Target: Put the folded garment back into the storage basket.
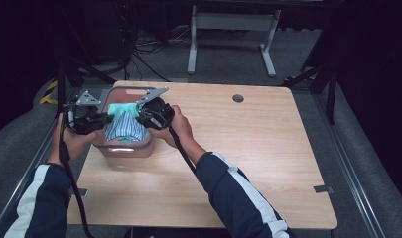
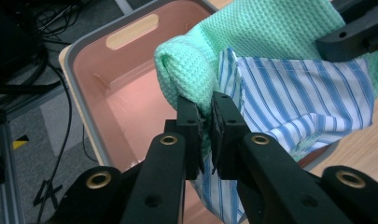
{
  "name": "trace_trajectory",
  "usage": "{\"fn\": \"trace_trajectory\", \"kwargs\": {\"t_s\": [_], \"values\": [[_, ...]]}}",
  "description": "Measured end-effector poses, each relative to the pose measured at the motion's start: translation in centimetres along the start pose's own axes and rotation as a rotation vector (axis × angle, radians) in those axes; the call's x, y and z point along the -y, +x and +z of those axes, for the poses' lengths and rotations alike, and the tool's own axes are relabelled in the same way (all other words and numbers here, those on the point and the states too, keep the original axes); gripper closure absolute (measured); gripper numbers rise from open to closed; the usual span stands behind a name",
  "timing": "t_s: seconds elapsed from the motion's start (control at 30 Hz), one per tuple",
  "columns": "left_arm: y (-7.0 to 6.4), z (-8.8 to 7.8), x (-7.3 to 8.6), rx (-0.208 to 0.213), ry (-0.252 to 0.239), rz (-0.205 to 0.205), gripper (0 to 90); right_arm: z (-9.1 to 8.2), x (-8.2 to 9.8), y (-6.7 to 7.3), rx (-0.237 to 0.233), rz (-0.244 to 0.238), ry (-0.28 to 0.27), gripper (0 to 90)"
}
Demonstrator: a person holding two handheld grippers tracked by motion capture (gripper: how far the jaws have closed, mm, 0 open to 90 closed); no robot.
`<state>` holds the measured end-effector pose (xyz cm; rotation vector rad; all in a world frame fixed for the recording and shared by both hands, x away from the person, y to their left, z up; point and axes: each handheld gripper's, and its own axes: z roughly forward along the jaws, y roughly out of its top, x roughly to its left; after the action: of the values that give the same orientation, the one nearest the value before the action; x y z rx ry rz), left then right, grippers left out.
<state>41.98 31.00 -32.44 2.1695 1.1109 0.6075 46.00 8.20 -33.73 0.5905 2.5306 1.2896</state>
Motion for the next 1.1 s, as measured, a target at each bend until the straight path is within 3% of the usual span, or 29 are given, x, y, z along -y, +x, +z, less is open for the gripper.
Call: {"fn": "trace_trajectory", "kwargs": {"t_s": [0.3, 0.5, 1.1], "values": [[0.7, 1.5, 0.9, -0.015, 0.038, -0.017, 83.1, 2.0, 0.2, 0.0, -0.006, 0.003, 0.037, 81.8], [1.0, 2.6, 1.3, -0.031, 0.079, -0.002, 83.1, 3.5, 0.7, 0.3, -0.012, 0.008, 0.072, 81.7], [0.8, 5.5, 2.2, -0.042, 0.154, 0.005, 82.9, 5.7, 1.8, 0.0, -0.007, 0.019, 0.143, 80.3]]}}
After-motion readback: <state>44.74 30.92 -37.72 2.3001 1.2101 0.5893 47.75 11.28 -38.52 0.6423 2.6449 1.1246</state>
